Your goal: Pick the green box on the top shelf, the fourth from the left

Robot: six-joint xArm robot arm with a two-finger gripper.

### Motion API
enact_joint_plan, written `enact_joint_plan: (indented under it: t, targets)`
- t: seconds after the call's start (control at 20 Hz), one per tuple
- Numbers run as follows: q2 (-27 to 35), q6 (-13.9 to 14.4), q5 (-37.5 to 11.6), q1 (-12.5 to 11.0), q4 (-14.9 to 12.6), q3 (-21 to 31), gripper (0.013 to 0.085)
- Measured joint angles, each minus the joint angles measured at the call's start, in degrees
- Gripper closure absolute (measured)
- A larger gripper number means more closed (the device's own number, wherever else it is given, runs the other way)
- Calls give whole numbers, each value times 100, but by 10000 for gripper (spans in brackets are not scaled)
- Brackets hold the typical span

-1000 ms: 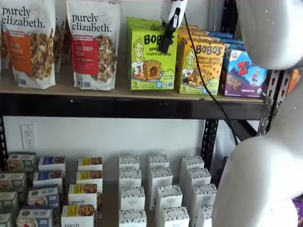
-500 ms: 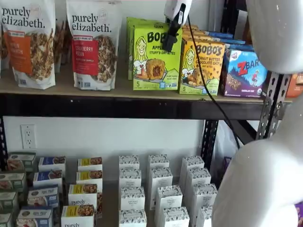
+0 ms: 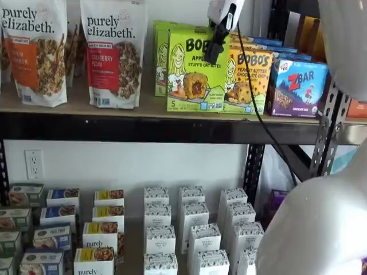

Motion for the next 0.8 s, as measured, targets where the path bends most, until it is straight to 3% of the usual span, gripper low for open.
enact_joint_plan:
  t: [0.8]
  targets:
    - [-854,-390,14,-369,-19,973,690]
